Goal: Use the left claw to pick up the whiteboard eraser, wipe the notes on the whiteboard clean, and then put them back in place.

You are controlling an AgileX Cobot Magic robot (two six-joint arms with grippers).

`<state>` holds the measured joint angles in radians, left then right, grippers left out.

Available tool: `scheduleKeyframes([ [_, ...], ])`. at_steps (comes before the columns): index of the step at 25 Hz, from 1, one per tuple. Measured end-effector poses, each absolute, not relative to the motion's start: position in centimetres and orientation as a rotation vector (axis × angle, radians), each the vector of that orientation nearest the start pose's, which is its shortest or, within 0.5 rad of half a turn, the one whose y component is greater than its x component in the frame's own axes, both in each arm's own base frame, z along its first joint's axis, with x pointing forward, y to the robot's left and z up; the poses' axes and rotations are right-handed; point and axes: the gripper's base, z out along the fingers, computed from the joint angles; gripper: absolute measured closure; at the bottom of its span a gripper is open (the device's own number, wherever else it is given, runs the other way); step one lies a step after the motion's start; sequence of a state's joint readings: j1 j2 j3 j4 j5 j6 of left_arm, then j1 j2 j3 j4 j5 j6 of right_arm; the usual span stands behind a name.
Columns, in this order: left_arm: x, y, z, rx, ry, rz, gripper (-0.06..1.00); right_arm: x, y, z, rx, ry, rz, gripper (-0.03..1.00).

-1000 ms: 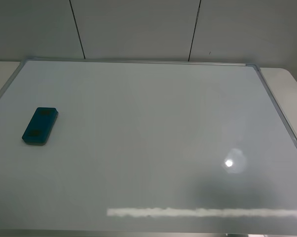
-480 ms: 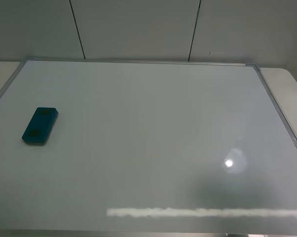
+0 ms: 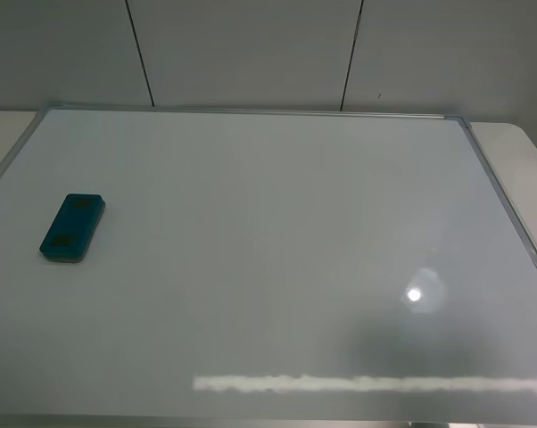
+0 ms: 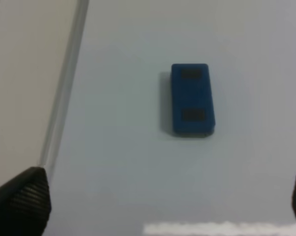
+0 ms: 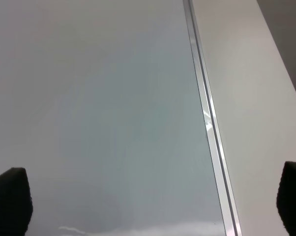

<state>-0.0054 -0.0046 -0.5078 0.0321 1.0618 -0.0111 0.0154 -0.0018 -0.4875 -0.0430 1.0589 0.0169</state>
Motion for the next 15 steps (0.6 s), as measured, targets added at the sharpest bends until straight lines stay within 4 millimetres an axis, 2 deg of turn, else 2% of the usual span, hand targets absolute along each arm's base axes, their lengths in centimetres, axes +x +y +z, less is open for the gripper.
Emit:
scheduleKeyframes([
  [15,-0.66,0.24,27.93,-0.010,2.033,0.028,-0.05,-0.36,-0.35,27.40,0.003,2.053,-0.032,-0.03],
])
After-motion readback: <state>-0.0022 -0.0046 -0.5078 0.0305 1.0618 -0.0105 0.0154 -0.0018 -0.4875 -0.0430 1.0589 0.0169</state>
